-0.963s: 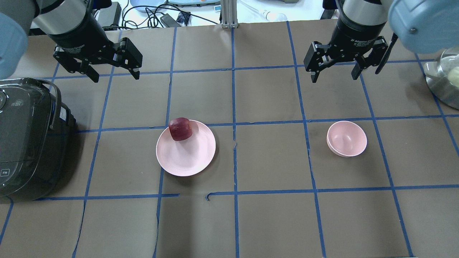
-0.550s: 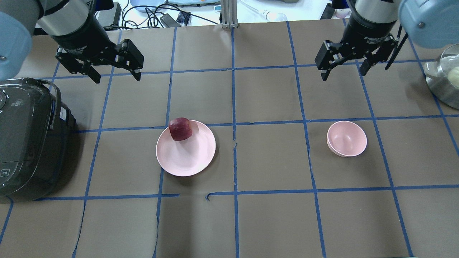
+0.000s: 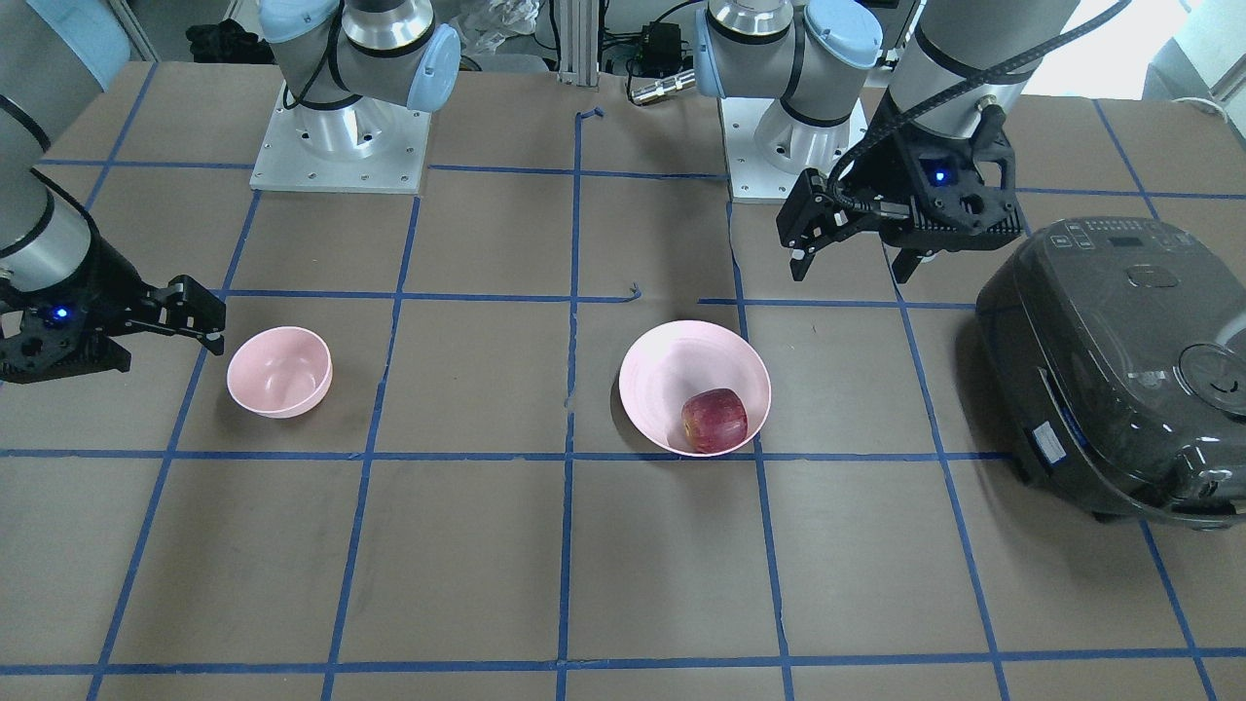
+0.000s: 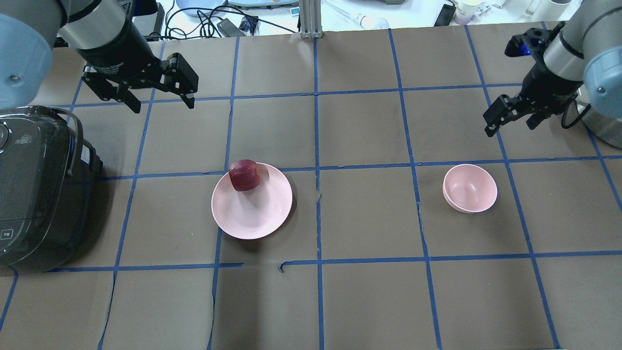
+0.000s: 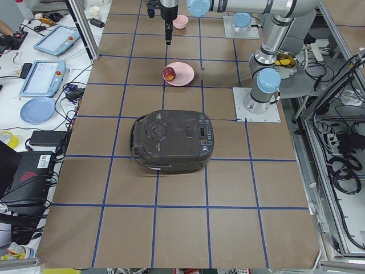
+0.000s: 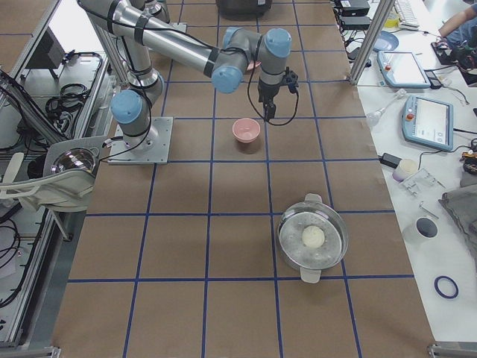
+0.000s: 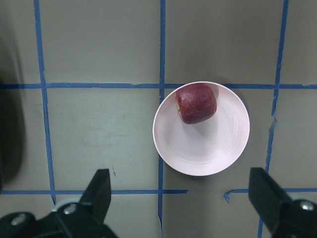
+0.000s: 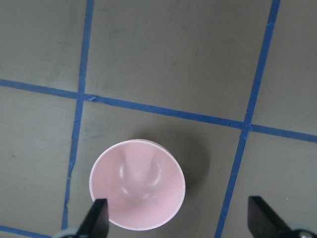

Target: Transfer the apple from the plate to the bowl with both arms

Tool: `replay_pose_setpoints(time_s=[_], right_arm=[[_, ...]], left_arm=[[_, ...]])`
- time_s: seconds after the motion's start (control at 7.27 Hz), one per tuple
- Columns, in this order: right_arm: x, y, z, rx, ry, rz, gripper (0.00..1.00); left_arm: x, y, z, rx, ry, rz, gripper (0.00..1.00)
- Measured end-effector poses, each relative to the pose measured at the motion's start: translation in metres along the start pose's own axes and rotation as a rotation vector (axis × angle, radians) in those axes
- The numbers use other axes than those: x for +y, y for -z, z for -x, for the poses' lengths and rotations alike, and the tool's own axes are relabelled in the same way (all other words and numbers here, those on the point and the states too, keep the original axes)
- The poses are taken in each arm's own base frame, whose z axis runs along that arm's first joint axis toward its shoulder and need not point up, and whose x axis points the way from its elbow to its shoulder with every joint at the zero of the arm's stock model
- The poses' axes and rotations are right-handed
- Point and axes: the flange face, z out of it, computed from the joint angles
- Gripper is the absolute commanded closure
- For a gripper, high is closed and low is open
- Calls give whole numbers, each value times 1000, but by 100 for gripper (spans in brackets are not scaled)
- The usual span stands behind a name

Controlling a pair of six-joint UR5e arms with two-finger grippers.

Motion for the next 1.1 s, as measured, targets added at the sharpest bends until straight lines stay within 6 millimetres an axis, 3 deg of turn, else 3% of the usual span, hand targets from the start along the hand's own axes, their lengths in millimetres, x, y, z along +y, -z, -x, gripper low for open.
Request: replay_pose_setpoints(time_s=[0.28,0.55,0.69,0.96,1.1], right_arm=[[14,-65,-7,6,-4,-2,0],[18,-99,-8,-11,-10,33,8],[18,-110,-9,-22,-13,48,30],[16,-125,-10,-41,-14,72,85],[16,-128,-11,-44,-15,76,100]], left_arm=[[-8,-38,-14,9,-8,-14,0],[-4,-96,-29,13,-13,-2,0],[0,-126,-32,13,17,3,0],[0,-177,-36,35,172,-14,2],[-4,-199,-39,61,239,-4,3]])
